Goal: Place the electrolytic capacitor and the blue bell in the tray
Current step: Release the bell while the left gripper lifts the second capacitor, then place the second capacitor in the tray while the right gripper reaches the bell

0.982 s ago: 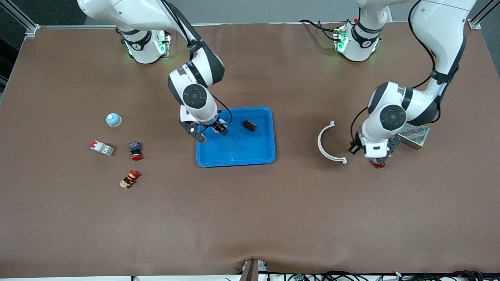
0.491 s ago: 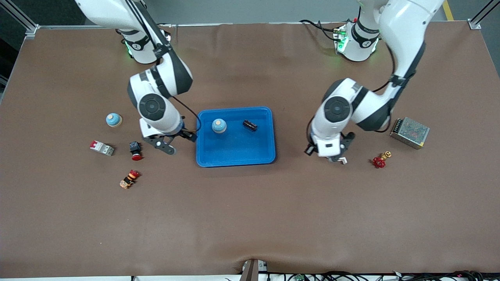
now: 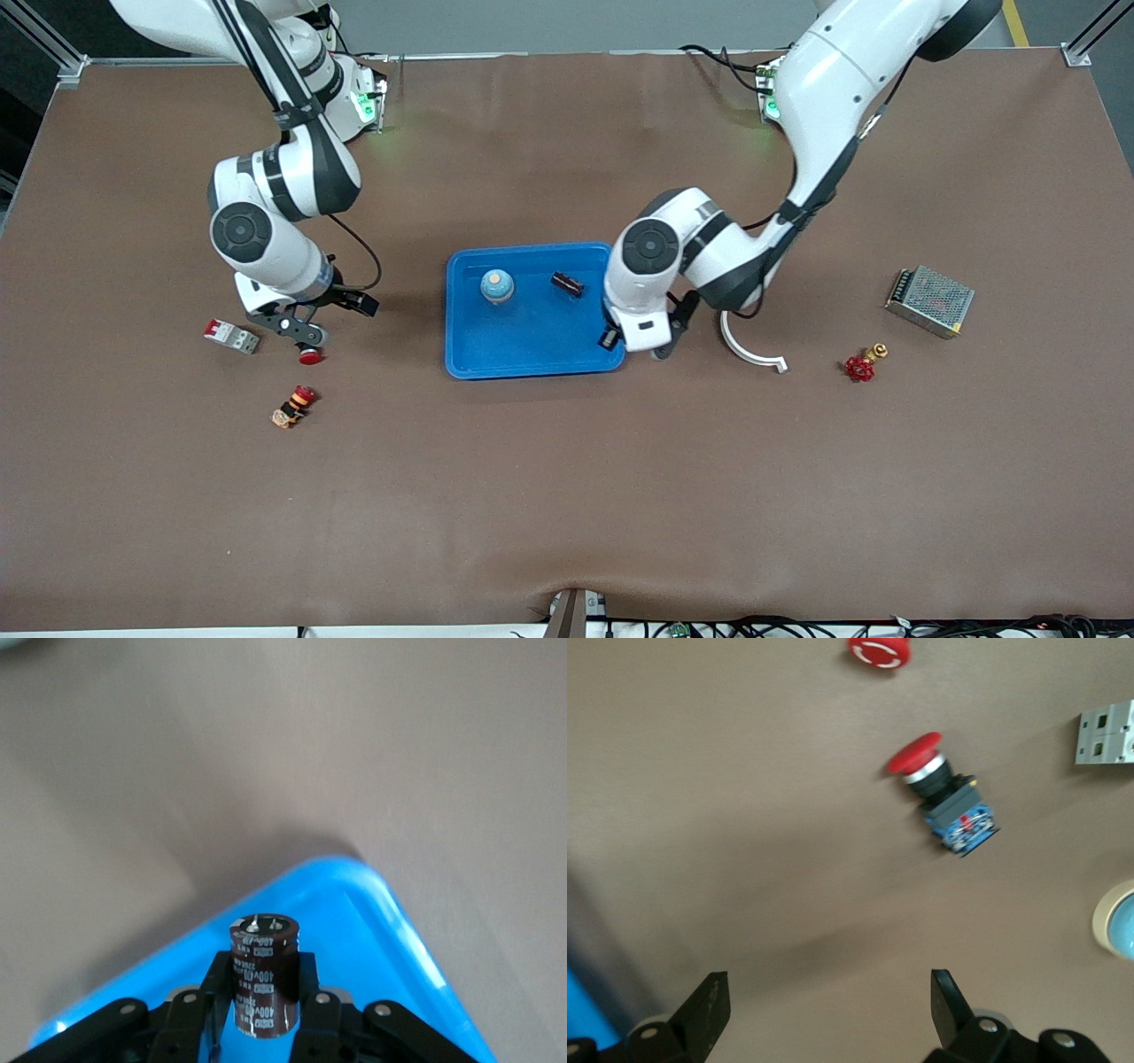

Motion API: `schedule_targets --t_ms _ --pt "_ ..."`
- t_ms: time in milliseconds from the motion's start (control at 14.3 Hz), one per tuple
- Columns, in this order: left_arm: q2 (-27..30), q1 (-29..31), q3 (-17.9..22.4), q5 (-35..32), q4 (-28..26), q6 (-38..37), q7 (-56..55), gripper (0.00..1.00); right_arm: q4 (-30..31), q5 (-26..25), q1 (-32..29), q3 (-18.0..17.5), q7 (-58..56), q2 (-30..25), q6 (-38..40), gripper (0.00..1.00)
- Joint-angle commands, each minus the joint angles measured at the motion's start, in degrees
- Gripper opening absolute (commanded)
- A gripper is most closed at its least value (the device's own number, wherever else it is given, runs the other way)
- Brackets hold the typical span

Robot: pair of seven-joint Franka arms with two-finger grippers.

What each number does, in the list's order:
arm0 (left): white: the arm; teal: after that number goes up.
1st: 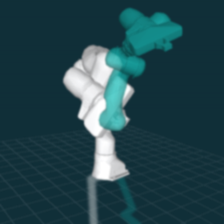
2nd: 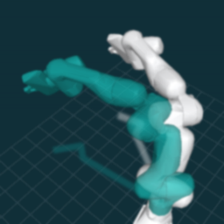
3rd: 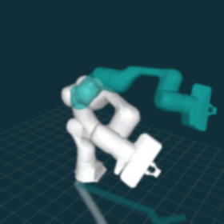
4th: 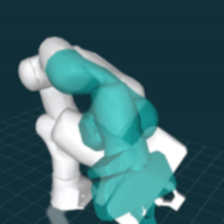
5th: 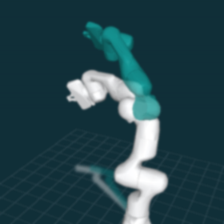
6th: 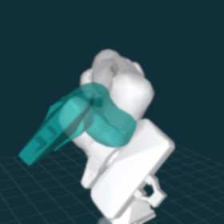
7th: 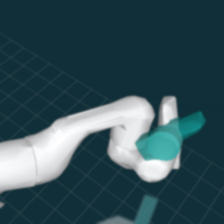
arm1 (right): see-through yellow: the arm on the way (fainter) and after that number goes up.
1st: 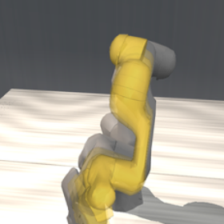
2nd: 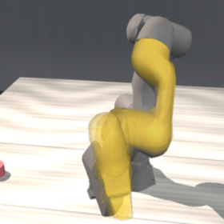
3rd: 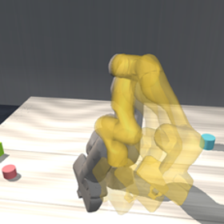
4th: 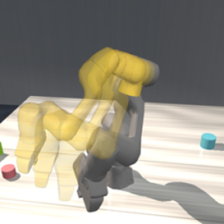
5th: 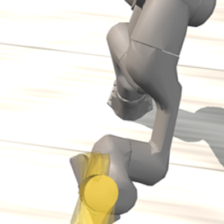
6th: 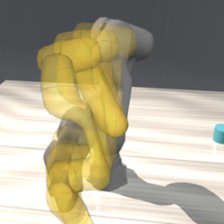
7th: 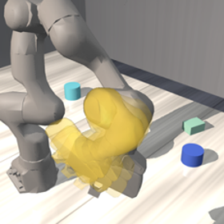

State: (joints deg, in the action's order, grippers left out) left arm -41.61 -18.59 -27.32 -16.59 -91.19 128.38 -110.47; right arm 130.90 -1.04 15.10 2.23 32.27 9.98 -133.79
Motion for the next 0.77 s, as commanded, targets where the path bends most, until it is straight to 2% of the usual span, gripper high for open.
schedule_targets --t_ms 0,351,561,631,701 --pt "-2.41 -2.41 0.34 -0.28 3.04 -0.33 -3.07 0.00 8.12 -1.07 -3.93 -0.91 -5.36 -4.52 -5.76 1.00" --pt "-5.75 -5.22 1.22 -0.55 3.13 5.20 -6.95 0.00 16.74 -2.74 -6.83 -0.73 -9.41 -8.48 -12.10 1.00" --pt "-6.28 -7.51 4.64 -0.37 3.82 6.44 -6.60 0.00 20.78 -2.91 -10.61 -0.82 -15.03 -10.41 -14.82 1.00" --pt "-6.72 -7.52 4.65 -0.37 4.26 6.44 -6.42 0.17 22.28 -2.91 -11.66 -0.73 -16.00 -10.94 -16.57 1.00" --pt "-6.81 -7.52 4.74 -0.63 4.36 6.53 -6.16 0.54 23.51 -2.91 -12.81 -0.73 -17.75 -11.21 -18.24 1.00"
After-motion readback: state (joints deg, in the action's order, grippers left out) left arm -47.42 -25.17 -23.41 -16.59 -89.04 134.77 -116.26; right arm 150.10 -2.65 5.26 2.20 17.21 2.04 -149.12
